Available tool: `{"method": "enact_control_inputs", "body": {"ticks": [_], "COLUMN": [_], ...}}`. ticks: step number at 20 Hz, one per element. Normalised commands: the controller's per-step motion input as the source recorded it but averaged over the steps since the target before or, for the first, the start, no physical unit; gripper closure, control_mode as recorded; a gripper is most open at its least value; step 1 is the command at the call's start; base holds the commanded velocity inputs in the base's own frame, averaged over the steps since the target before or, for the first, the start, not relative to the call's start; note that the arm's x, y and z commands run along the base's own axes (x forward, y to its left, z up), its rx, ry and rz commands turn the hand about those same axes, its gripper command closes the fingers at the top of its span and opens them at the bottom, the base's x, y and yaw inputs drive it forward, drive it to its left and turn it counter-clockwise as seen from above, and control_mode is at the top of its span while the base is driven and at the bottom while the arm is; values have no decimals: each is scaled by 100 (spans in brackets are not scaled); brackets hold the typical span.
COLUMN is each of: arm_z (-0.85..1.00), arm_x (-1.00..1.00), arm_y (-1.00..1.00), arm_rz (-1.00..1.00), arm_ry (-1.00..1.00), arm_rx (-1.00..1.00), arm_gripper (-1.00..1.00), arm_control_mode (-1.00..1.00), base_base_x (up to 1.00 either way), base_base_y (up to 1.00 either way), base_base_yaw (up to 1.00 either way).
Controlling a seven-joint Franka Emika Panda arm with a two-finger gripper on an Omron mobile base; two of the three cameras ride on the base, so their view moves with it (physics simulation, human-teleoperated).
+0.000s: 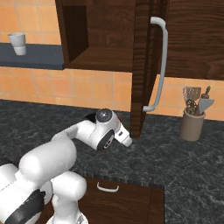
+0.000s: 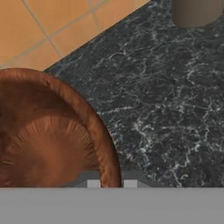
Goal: Pick up the bowls on the counter and stack them on top of one another in the open cabinet. Place the smaller bowl on top of the larger bowl.
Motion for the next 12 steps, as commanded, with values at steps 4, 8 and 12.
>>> {"method": "enact_control_inputs", "body": {"ticks": [4,8,12], "arm_z": [42,4,-12], "arm_x": [99,96,40], "arm_y": [43,22,29], "arm_rz": [-12,-3,1], "arm_ry": [-3,3,12], "arm_rx": [0,0,0], "arm_gripper": [100,100,100], "arm_control_mode": [-100,-100,-100], "base_base_x": [0,0,0], "base_base_y": [0,0,0], "base_base_yaw": [0,0,0]}}
